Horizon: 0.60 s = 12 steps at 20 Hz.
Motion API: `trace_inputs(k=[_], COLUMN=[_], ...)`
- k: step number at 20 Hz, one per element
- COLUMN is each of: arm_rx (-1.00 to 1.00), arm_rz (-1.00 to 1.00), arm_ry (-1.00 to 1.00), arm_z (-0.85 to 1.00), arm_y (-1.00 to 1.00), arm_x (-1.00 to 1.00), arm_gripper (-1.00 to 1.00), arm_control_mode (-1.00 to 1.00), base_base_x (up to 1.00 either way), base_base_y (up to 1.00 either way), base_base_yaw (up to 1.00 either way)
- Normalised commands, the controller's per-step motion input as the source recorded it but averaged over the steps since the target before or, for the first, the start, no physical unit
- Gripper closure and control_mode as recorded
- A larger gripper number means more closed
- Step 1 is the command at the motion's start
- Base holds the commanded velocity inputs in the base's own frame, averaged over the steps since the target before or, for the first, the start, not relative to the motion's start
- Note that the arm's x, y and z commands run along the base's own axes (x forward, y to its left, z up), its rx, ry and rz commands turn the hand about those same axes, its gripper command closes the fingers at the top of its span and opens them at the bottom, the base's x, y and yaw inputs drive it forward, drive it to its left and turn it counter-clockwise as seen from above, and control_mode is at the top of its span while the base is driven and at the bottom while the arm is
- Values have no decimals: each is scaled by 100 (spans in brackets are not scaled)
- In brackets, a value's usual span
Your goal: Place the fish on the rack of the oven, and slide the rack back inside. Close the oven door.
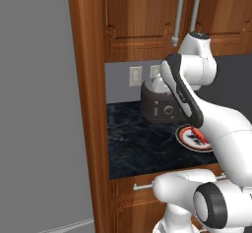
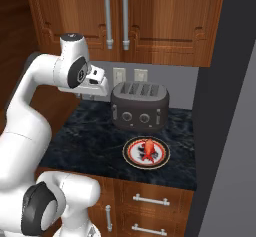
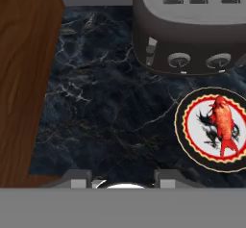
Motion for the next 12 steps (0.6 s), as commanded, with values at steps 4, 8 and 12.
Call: trace_inputs(k=[4,8,12], arm_rx=[0,0,0], arm_rz=[0,0,0], arm_ry=[6,15,9], arm_z=[-12,-36,-27], arm_y=[-19,-78,-97], arm_x=[-11,-50,-35], arm_gripper=[-100,-100,-100], arm_control_mode=[-100,-100,-100], base_base_x=[0,0,0], base_base_y=[0,0,0], base_base_yaw=[0,0,0])
